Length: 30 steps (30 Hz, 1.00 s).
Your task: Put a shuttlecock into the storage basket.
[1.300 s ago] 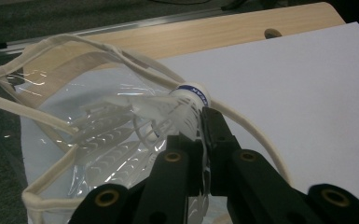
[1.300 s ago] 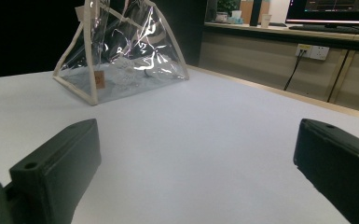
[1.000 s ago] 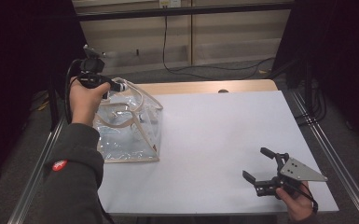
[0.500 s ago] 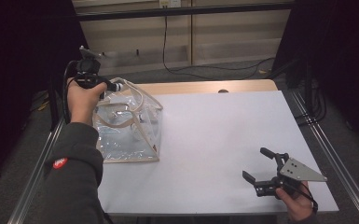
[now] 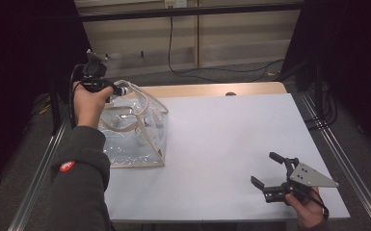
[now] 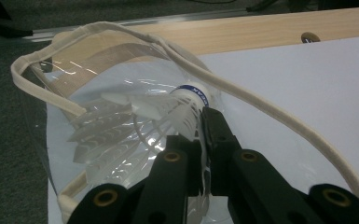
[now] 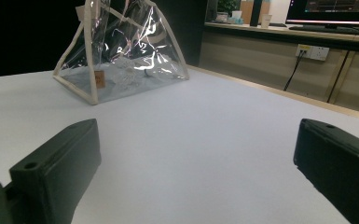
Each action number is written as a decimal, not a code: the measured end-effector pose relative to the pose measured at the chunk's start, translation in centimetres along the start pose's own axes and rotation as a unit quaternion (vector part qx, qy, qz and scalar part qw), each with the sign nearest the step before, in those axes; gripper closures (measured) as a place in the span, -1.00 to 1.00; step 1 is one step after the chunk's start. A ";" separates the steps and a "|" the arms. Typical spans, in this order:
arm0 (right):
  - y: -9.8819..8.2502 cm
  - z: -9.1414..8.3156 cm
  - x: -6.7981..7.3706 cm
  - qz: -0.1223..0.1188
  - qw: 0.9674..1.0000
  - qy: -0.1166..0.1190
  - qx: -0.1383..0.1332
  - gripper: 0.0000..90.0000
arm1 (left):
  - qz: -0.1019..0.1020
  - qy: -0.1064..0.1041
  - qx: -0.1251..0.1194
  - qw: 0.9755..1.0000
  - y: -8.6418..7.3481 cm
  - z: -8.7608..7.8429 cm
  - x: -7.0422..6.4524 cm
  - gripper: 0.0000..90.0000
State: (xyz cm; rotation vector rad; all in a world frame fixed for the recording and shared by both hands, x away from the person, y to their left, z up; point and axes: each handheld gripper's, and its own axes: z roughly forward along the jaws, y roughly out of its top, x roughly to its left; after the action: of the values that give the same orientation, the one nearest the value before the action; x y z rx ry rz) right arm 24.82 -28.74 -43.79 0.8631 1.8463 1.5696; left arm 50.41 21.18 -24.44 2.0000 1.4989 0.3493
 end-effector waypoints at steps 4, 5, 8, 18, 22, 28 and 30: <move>0.0 0.0 0.0 -0.002 1.000 0.000 -0.001 -0.99 | 0.000 0.003 0.001 1.000 -0.1 0.2 0.2 0.95; 0.0 0.0 0.0 0.000 1.000 0.000 0.000 -0.99 | -0.001 0.002 0.002 1.000 -0.1 0.3 0.2 0.95; 0.0 0.0 0.0 -0.001 1.000 -0.001 -0.002 -0.99 | -0.001 0.002 -0.001 1.000 -0.1 0.3 0.2 0.95; 0.0 0.0 0.0 -0.003 1.000 0.001 -0.001 -0.99 | -0.004 -0.001 -0.004 1.000 -0.1 0.6 0.1 0.95; 0.0 0.1 0.0 -0.002 1.000 0.000 -0.002 -0.99 | -0.005 0.002 -0.003 1.000 -0.1 0.9 0.0 0.95; 0.0 0.1 0.1 -0.001 1.000 0.000 -0.001 -0.99 | -0.003 0.001 -0.002 1.000 -0.1 1.0 0.0 0.95; 0.0 0.1 0.0 -0.003 1.000 0.000 -0.002 -0.99 | -0.006 0.003 -0.003 1.000 -0.1 1.2 -0.1 0.95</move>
State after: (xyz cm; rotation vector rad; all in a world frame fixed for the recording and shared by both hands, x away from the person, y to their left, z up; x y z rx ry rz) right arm 24.87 -28.71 -43.84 0.8549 1.8425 1.5696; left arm 50.93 20.78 -25.40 1.9862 1.5100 0.3544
